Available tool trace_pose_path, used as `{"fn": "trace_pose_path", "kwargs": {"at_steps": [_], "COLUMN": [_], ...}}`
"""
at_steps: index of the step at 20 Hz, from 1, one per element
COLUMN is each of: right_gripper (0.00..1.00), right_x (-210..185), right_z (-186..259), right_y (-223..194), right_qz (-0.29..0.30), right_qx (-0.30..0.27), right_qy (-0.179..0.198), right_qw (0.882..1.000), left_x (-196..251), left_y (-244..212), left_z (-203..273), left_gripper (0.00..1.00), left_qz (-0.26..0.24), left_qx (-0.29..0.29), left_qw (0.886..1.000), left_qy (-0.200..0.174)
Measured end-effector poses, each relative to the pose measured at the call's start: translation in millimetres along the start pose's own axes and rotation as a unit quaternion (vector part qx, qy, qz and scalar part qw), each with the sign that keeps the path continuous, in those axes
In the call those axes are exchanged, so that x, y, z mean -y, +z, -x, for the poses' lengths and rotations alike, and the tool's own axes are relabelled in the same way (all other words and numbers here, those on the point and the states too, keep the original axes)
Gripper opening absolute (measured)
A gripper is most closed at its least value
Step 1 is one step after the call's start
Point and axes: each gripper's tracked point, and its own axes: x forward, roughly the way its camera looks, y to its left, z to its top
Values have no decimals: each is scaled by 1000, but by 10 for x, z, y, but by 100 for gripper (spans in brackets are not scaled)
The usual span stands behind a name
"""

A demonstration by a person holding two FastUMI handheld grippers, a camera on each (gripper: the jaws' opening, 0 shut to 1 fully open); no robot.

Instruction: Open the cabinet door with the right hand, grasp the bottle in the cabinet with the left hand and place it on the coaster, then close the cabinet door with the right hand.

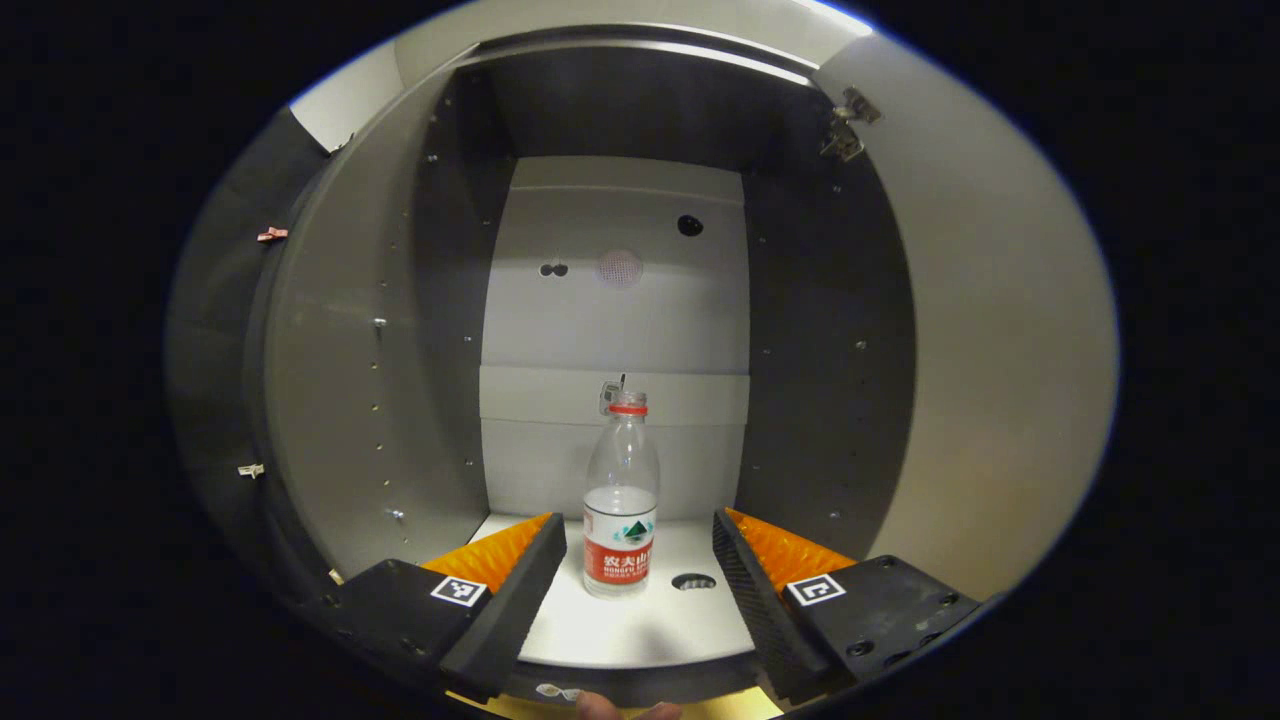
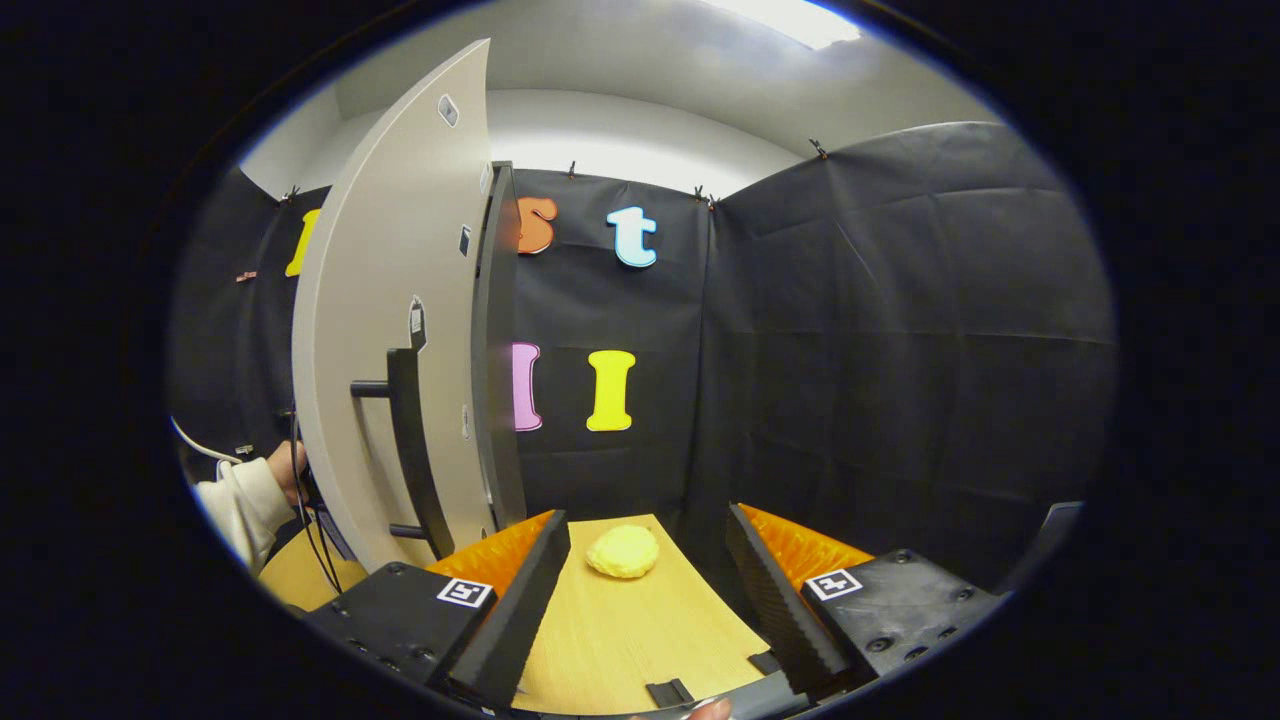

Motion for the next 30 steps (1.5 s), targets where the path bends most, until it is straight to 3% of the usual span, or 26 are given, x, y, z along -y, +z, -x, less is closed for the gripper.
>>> {"fn": "trace_pose_path", "kwargs": {"at_steps": [7, 13, 14, 21, 25, 30], "right_gripper": [98, 97, 97, 97, 97, 98], "right_x": [186, 164, 144, -2, -82, -58], "right_z": [-257, -303, -293, -245, -203, -250], "right_y": [-28, -46, -42, 9, 87, 18], "right_qz": [-3, 7, 10, 7, -4, 11], "right_qx": [-7, -11, -10, 2, 13, 13], "right_qy": [-17, -22, -20, -9, 0, -18], "right_qw": [1000, 1000, 1000, 1000, 1000, 1000], "left_x": [-118, -186, -195, -355, -482, -680], "left_y": [-303, -491, -498, -135, 81, 199], "left_z": [-716, -1055, -1063, -467, 164, 974], "left_gripper": [93, 93, 77, 75, 75, 75], "left_qz": [2, -3, -6, -5, 2, -4], "left_qx": [-12, -26, -27, -3, 16, 37], "left_qw": [999, 999, 999, 1000, 1000, 999], "left_qy": [33, 30, 27, 14, 2, -5]}}
